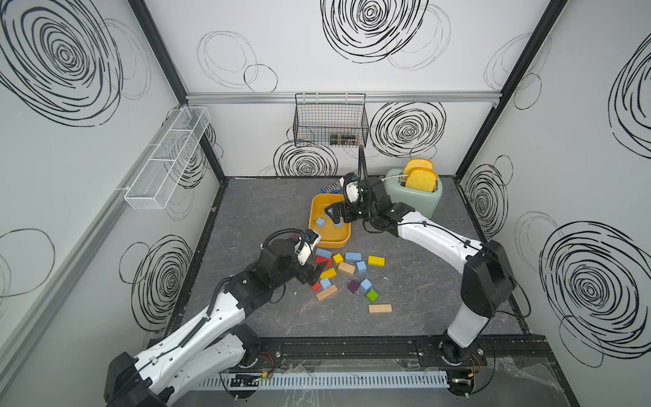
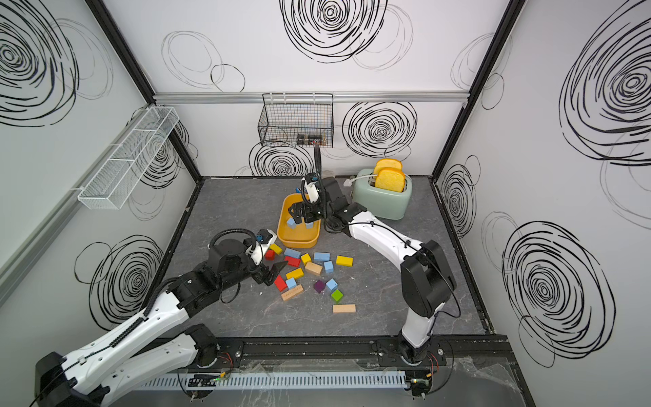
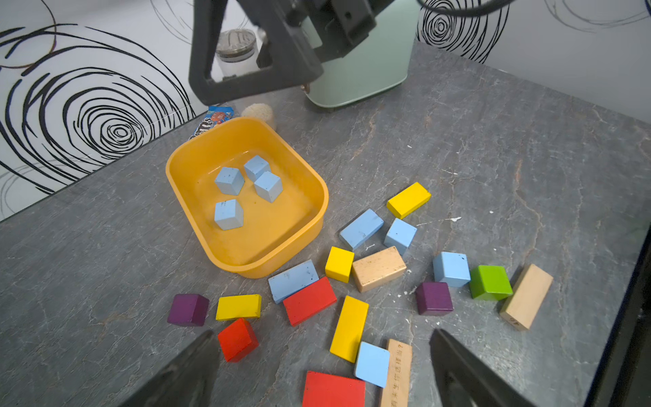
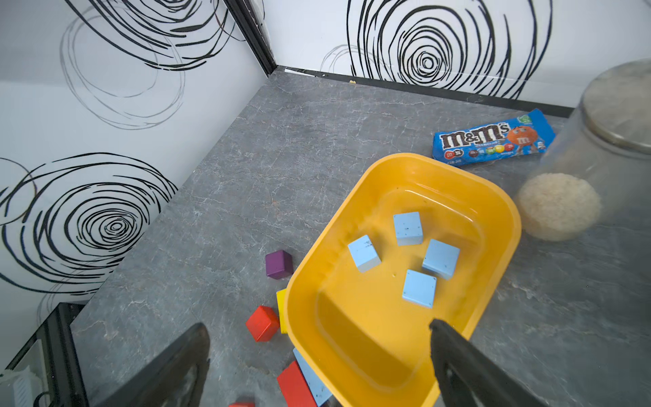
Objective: Pick out the blue building blocks
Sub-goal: Pick up the building block from the center of the board.
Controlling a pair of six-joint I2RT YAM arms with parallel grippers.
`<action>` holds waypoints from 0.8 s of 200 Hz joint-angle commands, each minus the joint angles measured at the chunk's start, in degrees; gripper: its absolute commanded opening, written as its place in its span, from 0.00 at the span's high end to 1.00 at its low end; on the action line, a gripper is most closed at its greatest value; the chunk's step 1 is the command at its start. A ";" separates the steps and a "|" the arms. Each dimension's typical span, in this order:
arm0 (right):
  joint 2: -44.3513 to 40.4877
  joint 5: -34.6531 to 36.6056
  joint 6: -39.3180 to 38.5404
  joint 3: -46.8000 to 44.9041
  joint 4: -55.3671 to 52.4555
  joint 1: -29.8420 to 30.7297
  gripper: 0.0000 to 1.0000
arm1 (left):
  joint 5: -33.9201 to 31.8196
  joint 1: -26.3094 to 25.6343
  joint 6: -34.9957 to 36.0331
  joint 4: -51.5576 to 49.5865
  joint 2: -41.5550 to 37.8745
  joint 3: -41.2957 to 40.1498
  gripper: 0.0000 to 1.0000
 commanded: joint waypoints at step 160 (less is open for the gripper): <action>-25.51 9.33 -1.00 -27.96 -14.24 0.40 0.00 | -0.49 -12.36 -1.20 6.49 -5.08 -9.54 0.04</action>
